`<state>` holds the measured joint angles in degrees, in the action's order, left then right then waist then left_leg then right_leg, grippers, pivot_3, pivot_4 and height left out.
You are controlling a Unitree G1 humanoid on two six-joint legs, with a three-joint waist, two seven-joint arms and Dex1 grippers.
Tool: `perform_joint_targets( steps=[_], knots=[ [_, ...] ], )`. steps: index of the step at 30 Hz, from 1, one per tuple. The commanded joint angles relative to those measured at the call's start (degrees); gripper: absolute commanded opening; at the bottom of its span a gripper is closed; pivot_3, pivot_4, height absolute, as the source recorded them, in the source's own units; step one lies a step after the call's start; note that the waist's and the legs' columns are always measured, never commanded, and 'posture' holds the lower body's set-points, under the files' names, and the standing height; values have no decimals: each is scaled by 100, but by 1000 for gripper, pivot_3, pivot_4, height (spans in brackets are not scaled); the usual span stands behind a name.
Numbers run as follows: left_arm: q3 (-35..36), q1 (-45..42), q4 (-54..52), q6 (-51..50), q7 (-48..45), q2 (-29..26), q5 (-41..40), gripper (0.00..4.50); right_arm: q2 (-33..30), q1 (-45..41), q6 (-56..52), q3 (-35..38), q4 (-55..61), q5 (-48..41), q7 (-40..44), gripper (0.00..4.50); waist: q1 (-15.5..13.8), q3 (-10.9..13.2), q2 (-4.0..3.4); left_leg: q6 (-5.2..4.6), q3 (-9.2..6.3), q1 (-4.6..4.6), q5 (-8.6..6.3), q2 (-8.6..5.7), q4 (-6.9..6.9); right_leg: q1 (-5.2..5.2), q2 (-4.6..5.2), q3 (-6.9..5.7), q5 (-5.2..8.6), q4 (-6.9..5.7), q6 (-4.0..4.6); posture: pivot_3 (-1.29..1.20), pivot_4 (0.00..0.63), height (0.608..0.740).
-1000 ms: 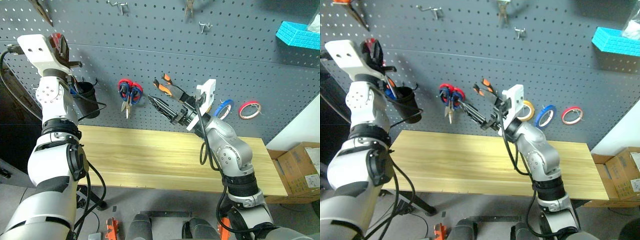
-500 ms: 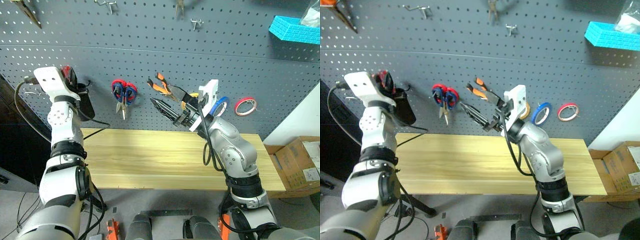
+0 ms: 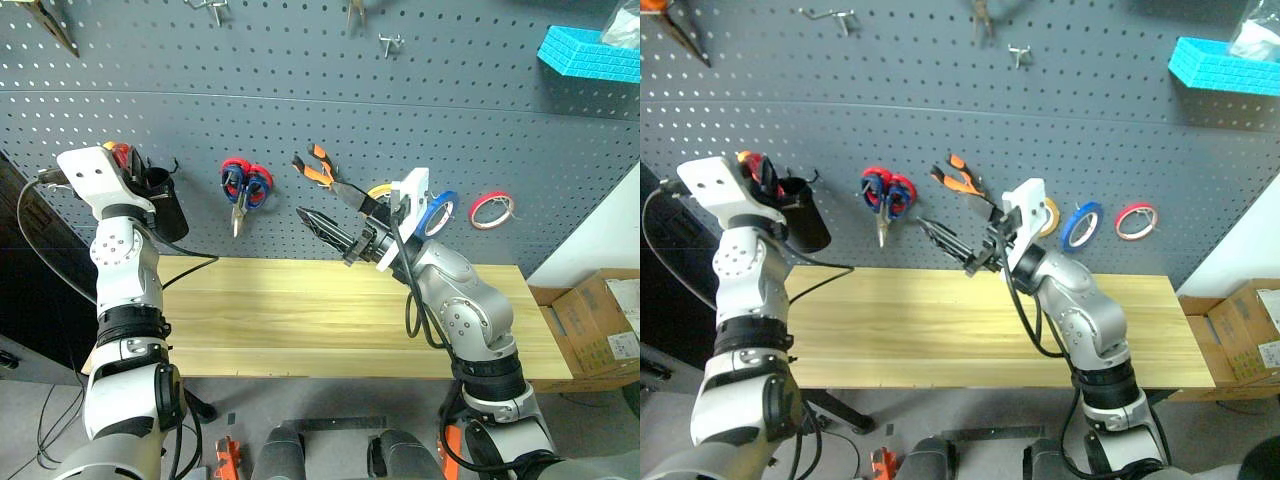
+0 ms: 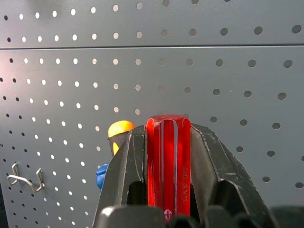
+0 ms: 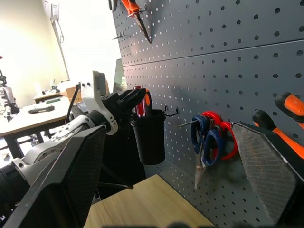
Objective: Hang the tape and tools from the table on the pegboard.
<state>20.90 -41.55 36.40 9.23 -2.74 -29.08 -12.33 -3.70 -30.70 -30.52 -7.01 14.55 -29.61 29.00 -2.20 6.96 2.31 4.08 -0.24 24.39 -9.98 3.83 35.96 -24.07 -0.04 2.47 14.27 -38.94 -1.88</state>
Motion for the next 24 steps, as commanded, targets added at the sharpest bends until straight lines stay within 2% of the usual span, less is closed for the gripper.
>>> perform_joint_targets(
  steps=[1, 6, 15, 17, 24],
  knots=[
    [71, -27, -220, -42, 35, -18, -24, 871, -2, -81, 20, -11, 223, -107, 73, 4500, 0, 4, -4, 0, 0, 0, 0, 0, 0, 0, 0, 0, 0, 1, 0, 128, 145, 740],
    [67, -78, -148, -44, 17, -38, -11, 871, 3, -82, 5, -18, 232, -113, 98, 4500, 2, 16, -10, 0, 1, 0, 0, 0, -4, 0, 0, 0, 1, 5, 0, 124, 144, 740],
    [41, -282, 26, -9, -69, -96, 27, 4002, -30, -116, 32, -19, 192, -131, 101, 4500, 2, 68, -9, 0, 1, 1, -1, 0, -9, -2, 0, 0, 2, 10, 2, 121, 138, 740],
    [44, -317, 64, 3, -69, -104, 34, 4462, -35, -132, 45, -14, 174, -128, 105, 4500, 3, 82, -8, 0, 1, 1, -1, 0, -11, -2, 0, -1, 2, 11, 1, 120, 135, 740],
    [59, -358, -194, -187, 42, -37, -21, 4462, -57, -162, 80, 2, 155, -114, 114, 4500, 28, 97, -4, 0, 2, 5, -1, 1, -25, -4, 0, -1, 2, 27, 1, 120, 125, 740]
  ],
)
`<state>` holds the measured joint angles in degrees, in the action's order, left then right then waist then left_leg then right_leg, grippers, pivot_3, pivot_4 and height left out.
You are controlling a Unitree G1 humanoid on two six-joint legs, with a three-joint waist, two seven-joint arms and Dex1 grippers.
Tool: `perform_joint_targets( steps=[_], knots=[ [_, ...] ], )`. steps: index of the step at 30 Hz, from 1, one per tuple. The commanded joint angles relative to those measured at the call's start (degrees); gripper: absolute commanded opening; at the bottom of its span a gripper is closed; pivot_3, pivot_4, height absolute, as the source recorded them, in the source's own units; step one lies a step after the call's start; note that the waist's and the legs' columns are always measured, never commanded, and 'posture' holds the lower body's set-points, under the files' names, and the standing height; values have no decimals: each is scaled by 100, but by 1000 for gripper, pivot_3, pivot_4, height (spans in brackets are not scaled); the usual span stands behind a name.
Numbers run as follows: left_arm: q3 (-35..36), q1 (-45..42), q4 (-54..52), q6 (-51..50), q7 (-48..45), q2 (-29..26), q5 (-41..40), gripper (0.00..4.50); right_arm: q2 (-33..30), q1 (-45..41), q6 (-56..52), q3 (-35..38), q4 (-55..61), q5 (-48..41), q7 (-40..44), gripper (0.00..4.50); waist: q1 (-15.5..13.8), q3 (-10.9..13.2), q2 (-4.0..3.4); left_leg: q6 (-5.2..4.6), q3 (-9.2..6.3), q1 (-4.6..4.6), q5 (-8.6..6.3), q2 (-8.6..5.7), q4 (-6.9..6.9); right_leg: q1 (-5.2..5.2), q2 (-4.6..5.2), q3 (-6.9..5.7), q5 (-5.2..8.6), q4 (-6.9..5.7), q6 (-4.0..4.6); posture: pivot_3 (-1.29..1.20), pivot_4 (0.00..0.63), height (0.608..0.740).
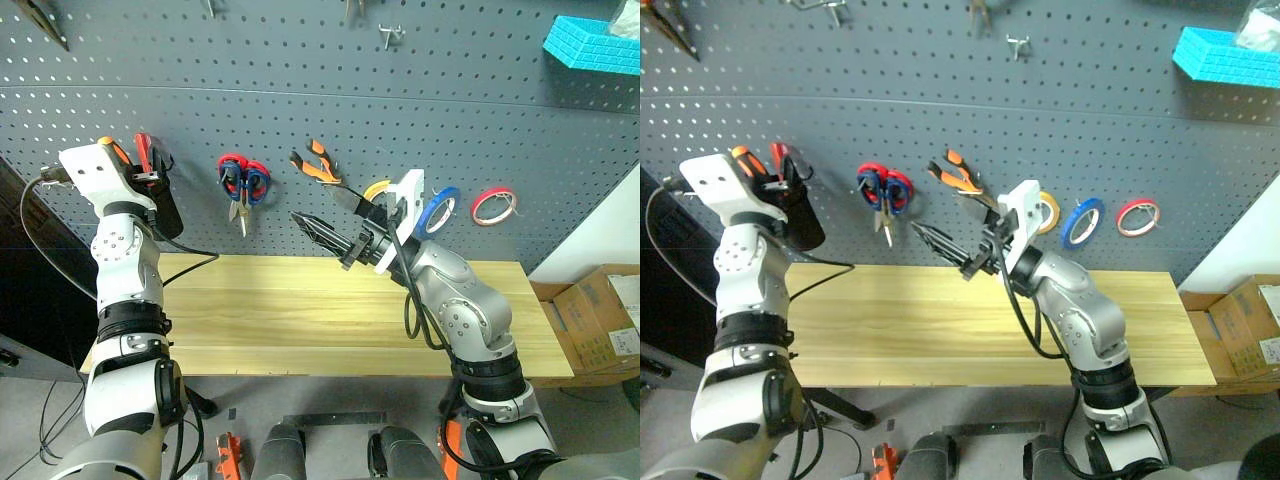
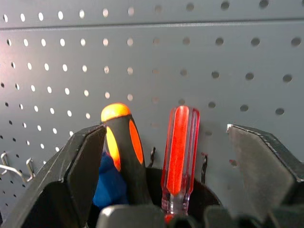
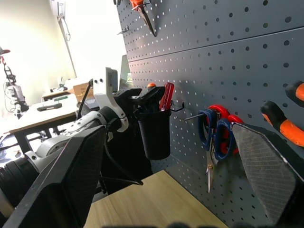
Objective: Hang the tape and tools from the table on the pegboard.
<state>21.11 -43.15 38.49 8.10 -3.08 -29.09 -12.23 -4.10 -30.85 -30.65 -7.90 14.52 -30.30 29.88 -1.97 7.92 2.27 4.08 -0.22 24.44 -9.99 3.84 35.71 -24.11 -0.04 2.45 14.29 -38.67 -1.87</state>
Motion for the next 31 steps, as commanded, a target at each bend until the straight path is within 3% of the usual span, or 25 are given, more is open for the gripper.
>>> perform_joint_targets(
  steps=[1, 7, 13, 17, 21, 25, 31],
  knots=[
    [28, -210, -661, -250, 124, 12, -84, 4462, -40, -139, 83, 99, 196, -44, 19, 4500, 9, 1, 2, 0, 0, 1, 0, 0, -1, 0, 0, 0, 0, 4, 0, 118, 123, 740],
    [-494, -525, -2713, -1509, 1, 243, -309, 4462, -318, -252, -215, 290, 756, -235, -158, 4500, -4, 13, 25, -1, -6, 28, -1, -2, 4, -8, 3, -5, -3, 18, -4, 123, 101, 740],
    [-961, -347, -3796, -2460, -30, 651, -351, 4462, -461, 6, -281, 427, 1105, -64, -575, 4500, 58, 1, 11, -2, -4, 18, -2, -5, -3, -2, 4, -3, -3, 22, -5, 110, 69, 740],
    [-1164, 524, -4533, -3120, 82, 1134, -445, 4462, -713, 600, -104, 317, 1087, 1035, -1416, 4500, 75, -9, 8, -2, -1, 16, -2, -5, 1, -4, 3, 3, -3, 16, -5, 95, 46, 740],
    [-1257, 1987, -5139, -3627, 145, 1528, -478, 4462, -821, 1324, -118, 410, 1066, 1906, -2248, 4500, 104, -54, 11, -3, 14, 16, -4, -7, -1, -11, 7, 19, -6, 15, -2, 72, 31, 740],
    [-1244, 3413, -5312, -3537, 67, 1655, -337, 4462, -1010, 2309, 155, 525, 1062, 2293, -2372, 4500, 173, -135, 10, -4, 16, 17, -5, -6, -3, -17, 6, 20, 0, 17, -8, 58, 12, 740],
    [-1034, 4029, -5049, -3347, -77, 1578, -290, 4462, -1049, 3247, 482, 794, 1059, 2429, -2359, 4500, 188, -205, 16, -6, 15, 5, -5, -9, 18, 3, 10, 20, -6, 36, 21, 56, 0, 740]
  ],
)
